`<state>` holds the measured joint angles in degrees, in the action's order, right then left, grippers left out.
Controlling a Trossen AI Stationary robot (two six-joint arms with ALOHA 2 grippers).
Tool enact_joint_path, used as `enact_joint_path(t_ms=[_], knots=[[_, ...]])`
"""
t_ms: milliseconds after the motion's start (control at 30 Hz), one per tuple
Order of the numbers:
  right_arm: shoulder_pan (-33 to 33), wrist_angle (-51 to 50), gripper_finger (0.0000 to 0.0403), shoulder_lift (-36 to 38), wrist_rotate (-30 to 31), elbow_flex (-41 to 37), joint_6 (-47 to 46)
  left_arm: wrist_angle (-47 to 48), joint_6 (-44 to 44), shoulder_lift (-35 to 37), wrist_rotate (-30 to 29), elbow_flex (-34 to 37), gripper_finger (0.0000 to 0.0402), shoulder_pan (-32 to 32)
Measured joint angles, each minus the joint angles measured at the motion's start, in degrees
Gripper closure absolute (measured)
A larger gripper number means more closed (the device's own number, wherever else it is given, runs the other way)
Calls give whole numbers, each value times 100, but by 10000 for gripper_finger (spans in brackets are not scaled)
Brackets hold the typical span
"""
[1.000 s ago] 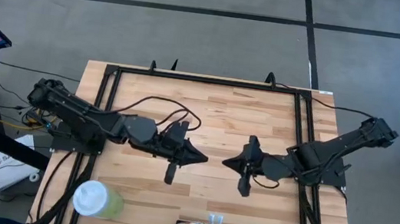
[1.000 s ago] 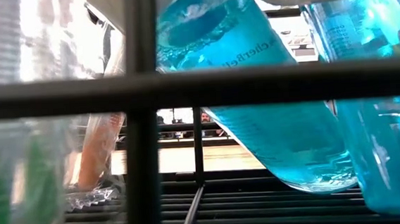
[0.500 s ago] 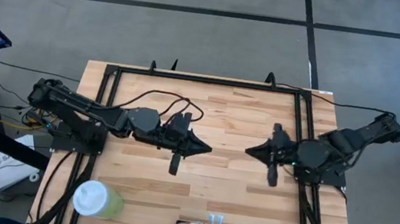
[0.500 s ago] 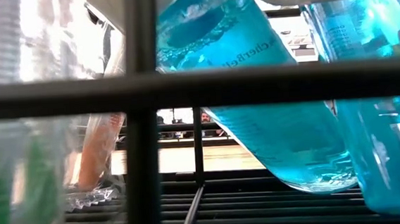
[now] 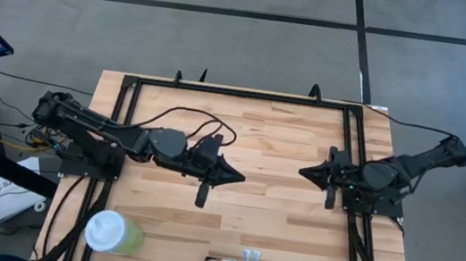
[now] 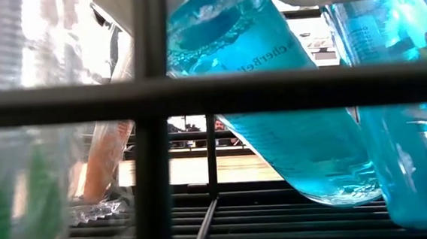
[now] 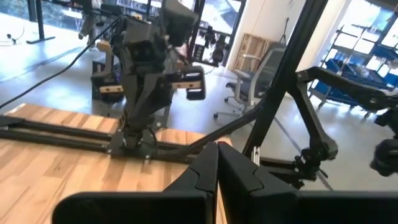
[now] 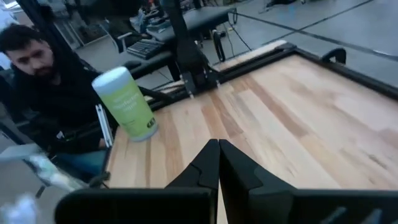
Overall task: Pick & Place toothbrushing station
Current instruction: Return to Home Position
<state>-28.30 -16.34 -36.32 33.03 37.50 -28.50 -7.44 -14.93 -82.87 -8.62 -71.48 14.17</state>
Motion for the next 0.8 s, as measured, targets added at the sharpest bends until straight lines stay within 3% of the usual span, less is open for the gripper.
enact_joint_path(t_ms=[267, 567, 800], knots=[[529, 353, 403, 1271, -192, -1620, -153, 422, 13, 0, -2, 0, 401, 0], [1239, 245, 403, 3500, -614, -2484, 239, 465, 12, 0, -7, 0, 401, -37], [1621, -72, 403, 3507, -756, -2602, 213, 458, 1, 0, -48, 20, 401, -44]])
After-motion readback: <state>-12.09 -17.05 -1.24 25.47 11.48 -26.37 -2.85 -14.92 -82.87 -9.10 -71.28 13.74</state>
